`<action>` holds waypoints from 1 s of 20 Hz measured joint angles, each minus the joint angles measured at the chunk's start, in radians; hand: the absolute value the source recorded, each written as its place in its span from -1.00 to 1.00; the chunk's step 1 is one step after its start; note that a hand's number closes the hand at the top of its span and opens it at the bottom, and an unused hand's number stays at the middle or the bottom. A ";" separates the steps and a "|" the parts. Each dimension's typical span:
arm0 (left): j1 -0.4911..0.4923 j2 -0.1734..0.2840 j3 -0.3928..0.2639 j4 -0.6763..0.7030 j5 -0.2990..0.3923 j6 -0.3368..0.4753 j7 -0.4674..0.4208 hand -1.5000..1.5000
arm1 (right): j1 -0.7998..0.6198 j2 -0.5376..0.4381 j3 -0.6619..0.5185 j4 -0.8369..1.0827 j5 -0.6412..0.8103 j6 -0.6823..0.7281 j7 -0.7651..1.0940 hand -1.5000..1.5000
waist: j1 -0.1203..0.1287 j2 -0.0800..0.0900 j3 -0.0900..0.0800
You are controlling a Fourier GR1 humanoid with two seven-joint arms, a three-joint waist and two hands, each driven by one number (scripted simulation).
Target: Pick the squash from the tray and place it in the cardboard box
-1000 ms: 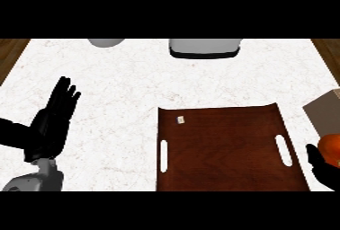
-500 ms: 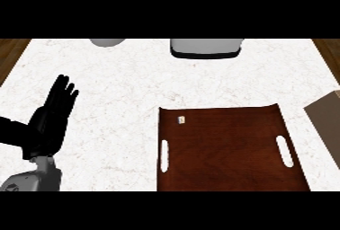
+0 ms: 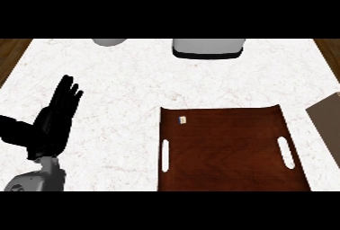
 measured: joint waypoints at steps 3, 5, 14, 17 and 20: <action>0.010 0.003 0.004 -0.004 0.004 -0.006 -0.007 0.00 | -0.035 0.016 -0.031 0.066 -0.036 -0.104 -0.073 -1.00 | -0.001 -0.001 0.001; 0.008 0.007 0.013 0.005 0.010 -0.011 -0.010 0.00 | -0.062 0.026 -0.065 0.082 -0.080 -0.175 -0.132 -1.00 | -0.003 -0.001 0.002; 0.014 -0.005 0.004 0.000 -0.003 0.004 -0.012 0.00 | -0.168 0.085 -0.256 0.077 -0.423 -0.181 -0.203 -1.00 | -0.018 -0.007 0.001; 0.013 0.002 0.012 0.009 -0.003 0.002 -0.017 0.00 | -0.209 0.100 -0.335 0.078 -0.568 -0.128 -0.155 -1.00 | -0.024 -0.009 0.001; 0.021 0.000 0.014 0.004 0.000 -0.001 -0.023 0.00 | -0.221 0.086 -0.421 0.103 -0.704 -0.070 -0.124 -1.00 | -0.024 -0.008 0.001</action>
